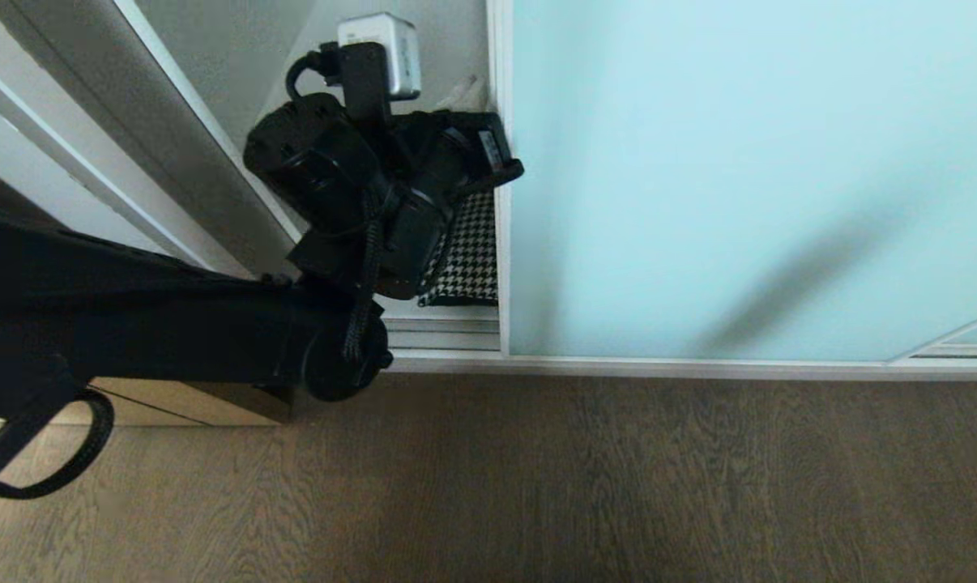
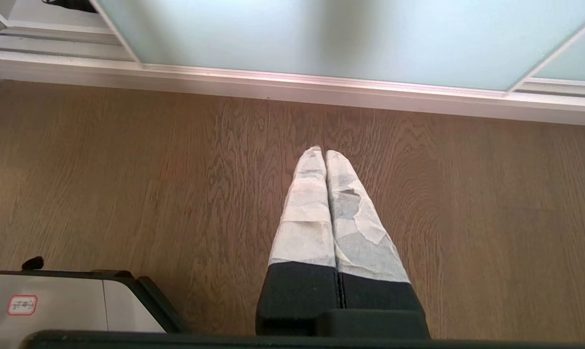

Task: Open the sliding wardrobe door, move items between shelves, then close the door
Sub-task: Open the door

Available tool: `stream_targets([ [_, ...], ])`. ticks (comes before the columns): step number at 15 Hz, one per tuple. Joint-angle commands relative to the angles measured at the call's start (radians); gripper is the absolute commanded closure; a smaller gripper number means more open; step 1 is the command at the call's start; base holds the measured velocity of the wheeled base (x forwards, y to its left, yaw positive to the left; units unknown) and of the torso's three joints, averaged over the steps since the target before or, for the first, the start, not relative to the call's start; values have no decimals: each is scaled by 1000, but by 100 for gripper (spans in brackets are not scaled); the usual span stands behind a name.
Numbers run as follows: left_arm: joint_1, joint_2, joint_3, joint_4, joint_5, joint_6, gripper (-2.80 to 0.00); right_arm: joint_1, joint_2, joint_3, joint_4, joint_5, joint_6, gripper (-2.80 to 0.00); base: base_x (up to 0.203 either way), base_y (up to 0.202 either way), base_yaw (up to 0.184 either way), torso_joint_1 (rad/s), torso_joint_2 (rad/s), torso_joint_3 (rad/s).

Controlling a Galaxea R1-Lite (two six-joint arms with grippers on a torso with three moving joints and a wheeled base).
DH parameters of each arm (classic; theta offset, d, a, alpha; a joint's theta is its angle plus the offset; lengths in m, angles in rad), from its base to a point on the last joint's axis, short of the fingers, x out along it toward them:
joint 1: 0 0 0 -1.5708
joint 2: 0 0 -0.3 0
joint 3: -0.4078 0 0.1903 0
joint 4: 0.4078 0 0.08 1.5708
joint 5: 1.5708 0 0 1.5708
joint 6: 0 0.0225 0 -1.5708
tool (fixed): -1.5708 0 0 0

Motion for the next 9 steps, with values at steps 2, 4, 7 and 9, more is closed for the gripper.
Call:
stream_targets([
  [2, -81, 78, -15, -24, 4, 2, 0, 0, 0, 0, 0, 0, 0, 0, 0, 0, 0, 0, 0, 0],
  [4, -127, 99, -17, -26, 8, 5, 0, 0, 0, 1, 0, 0, 0, 0, 0, 0, 0, 0, 0, 0],
  [7, -161, 102, -19, -27, 19, 10, 0, 0, 0, 0, 0, 0, 0, 0, 0, 0, 0, 0, 0, 0],
  [9, -159, 70, -19, -30, 72, 12, 0, 0, -2, 0, 0, 0, 0, 0, 0, 0, 0, 0, 0, 0],
])
